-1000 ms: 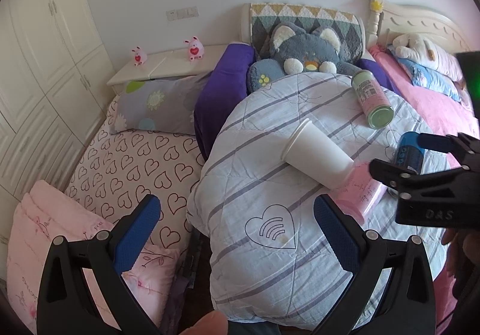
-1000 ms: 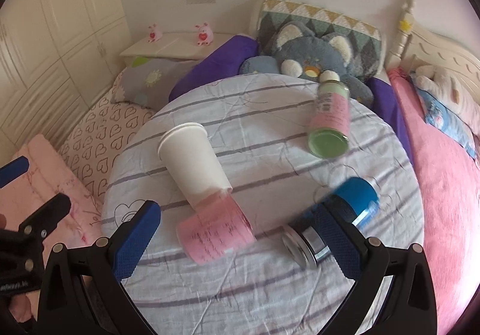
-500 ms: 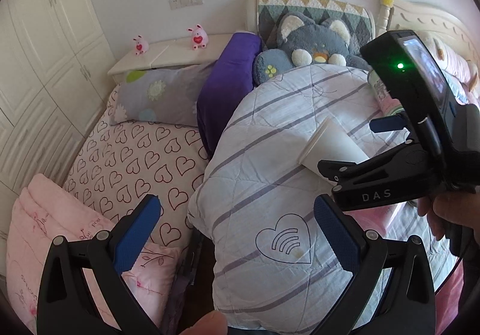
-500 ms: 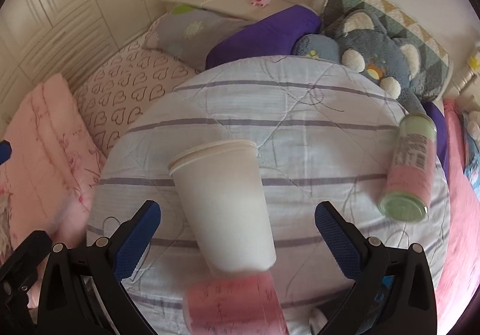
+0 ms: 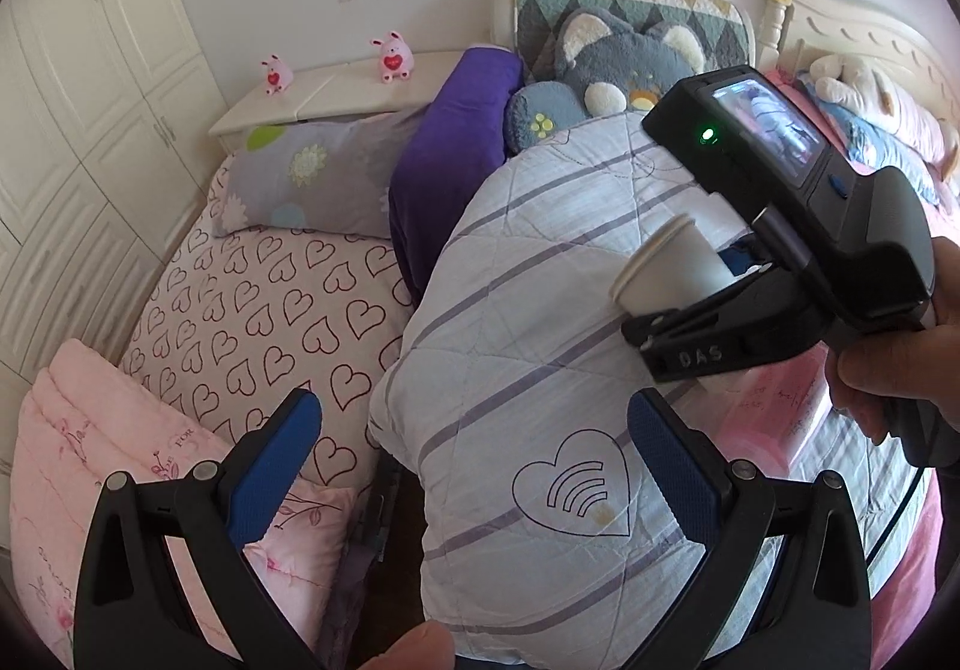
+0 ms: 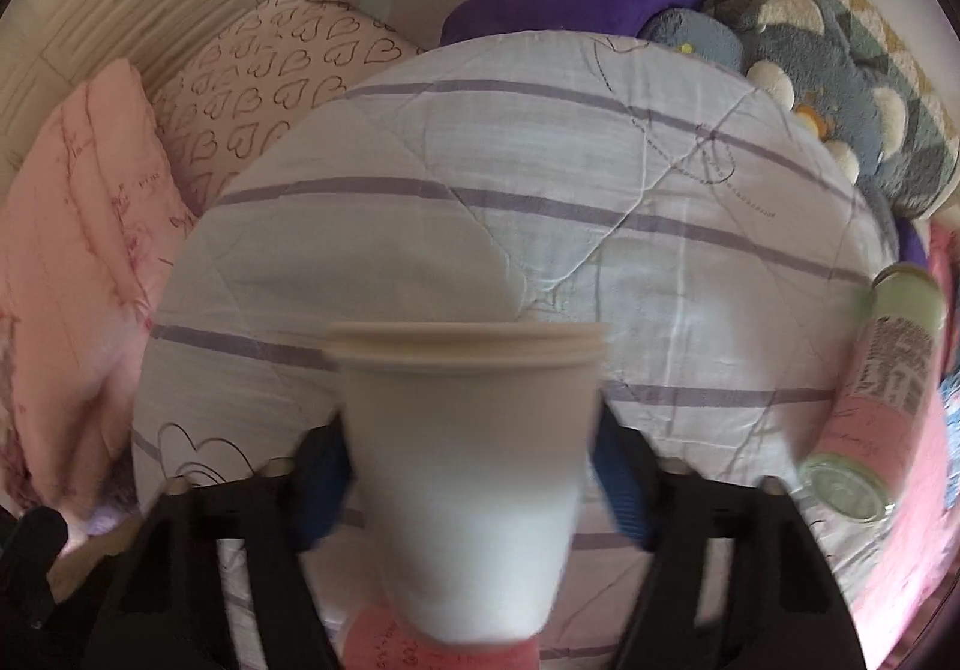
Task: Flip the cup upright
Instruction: 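Lift the white cup and rotate the right gripper to turn it upright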
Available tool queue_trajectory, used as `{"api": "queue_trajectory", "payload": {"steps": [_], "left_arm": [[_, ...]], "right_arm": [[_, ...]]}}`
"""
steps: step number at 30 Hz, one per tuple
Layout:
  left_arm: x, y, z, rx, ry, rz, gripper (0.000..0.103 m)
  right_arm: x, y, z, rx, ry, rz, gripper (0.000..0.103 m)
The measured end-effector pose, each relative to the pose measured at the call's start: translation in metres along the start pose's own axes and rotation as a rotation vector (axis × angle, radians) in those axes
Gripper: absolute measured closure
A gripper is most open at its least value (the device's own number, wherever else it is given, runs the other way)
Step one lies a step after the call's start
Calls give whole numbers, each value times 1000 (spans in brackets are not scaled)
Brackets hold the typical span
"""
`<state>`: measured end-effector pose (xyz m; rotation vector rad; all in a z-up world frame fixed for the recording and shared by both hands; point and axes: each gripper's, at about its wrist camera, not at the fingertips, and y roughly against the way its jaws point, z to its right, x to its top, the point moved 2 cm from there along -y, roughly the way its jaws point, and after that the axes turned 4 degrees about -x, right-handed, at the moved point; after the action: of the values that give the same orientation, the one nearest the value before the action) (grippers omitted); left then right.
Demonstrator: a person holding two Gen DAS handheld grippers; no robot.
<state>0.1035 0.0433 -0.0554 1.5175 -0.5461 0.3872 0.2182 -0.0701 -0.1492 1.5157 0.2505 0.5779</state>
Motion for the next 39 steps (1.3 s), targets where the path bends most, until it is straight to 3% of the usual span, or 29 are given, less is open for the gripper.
{"api": "queue_trajectory", "payload": {"steps": [4,11,17,22,29,38,39], "left_arm": [[-1,4,0,6,4,1,0],[-5,25,12,-3,-7,27,0],[-19,41,29,-20,-36,37,0],[-34,53,52,-44,-78,40,0],[-70,51,81,-70,-137,-3,0],[-86,59,97,-70,-166,-6,0],[-85,59,97,-71,-166,-6,0]], "right_arm": [[-3,13,5,39,-53,56,37],[-17,74,6,81,-114,200,37],[-65,113,6,112,-163,268,37],[-117,127,3,148,-189,264,37],[-190,90,12,217,-323,179,37],[-212,39,35,323,-497,125,36],[-211,35,37,321,-509,121,31]]}}
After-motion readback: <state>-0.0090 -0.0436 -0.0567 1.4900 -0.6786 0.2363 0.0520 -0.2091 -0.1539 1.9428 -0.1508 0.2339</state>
